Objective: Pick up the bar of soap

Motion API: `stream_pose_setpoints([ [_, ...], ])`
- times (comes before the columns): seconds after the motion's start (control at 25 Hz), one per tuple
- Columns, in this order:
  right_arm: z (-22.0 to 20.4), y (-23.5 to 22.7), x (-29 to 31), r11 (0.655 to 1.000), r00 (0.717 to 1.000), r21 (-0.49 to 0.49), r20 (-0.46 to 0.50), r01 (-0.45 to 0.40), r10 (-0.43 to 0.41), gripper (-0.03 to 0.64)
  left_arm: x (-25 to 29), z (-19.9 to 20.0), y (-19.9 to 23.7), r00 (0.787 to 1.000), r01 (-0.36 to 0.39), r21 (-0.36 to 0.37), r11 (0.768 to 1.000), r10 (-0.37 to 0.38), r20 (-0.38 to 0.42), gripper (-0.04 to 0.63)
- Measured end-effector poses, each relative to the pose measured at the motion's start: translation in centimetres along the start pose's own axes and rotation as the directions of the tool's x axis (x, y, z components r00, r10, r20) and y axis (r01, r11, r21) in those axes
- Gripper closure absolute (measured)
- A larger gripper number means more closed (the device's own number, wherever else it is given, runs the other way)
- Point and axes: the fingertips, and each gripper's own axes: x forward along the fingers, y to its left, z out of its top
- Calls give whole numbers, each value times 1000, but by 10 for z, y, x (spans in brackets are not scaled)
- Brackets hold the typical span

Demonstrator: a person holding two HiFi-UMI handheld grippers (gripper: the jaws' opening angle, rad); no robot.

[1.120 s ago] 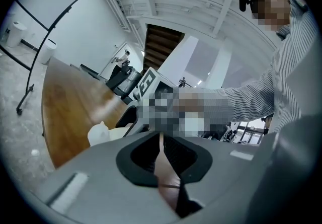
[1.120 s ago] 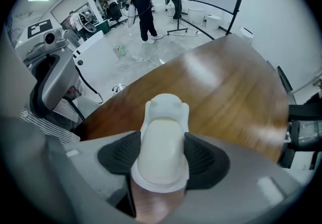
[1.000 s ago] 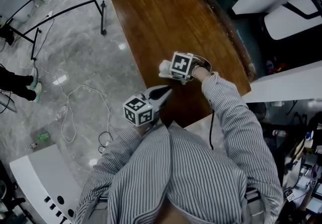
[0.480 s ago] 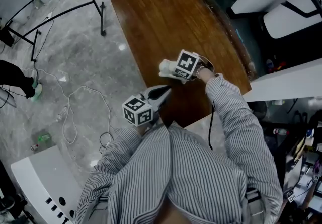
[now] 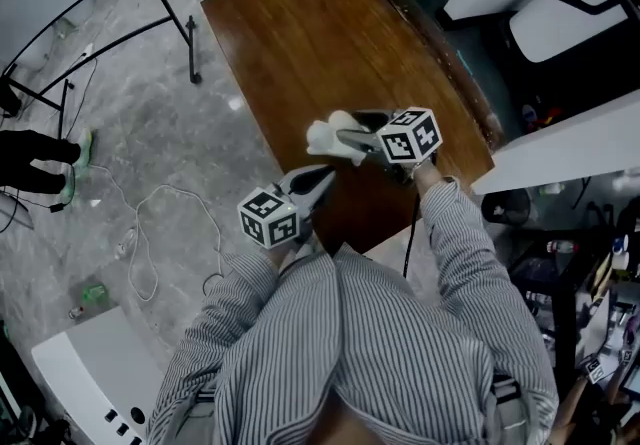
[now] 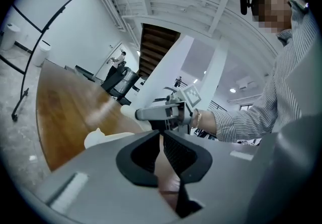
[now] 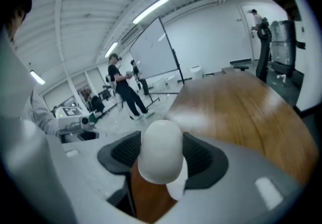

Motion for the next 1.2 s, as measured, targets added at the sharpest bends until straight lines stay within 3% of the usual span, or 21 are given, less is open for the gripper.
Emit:
stream_pose_setpoints([
  [0.08, 11, 7, -19, 998, 989, 65, 150, -11, 1, 354, 3, 5, -2, 1000, 10, 7, 1000, -10, 3, 566],
  [0.16, 20, 16, -37, 993, 959, 117, 284, -28, -6, 354, 8, 10, -5, 1000, 21, 10, 1000, -21, 4, 566],
  [0.36, 32, 42, -78, 969, 834, 222, 550, -111, -30, 355, 18, 15, -12, 999, 38, 22, 999, -38, 1, 566],
  [0.44, 32, 50, -89, 953, 783, 259, 621, -156, -40, 354, 19, 14, -12, 999, 40, 25, 999, -40, -6, 566],
  [0.52, 29, 55, -96, 946, 754, 274, 655, -171, -53, 354, 19, 15, -13, 999, 38, 26, 999, -37, -6, 566],
  [0.84, 14, 59, -104, 928, 715, 318, 693, -193, -89, 356, 22, 14, -17, 999, 33, 29, 999, -33, -6, 568],
  [1.04, 6, 61, -101, 930, 725, 325, 681, -175, -102, 360, 20, 14, -15, 1000, 21, 20, 1000, -21, 0, 568],
  [1.2, 3, 61, -104, 926, 717, 335, 688, -173, -114, 362, 20, 16, -13, 1000, 5, 29, 1000, -6, 6, 568],
])
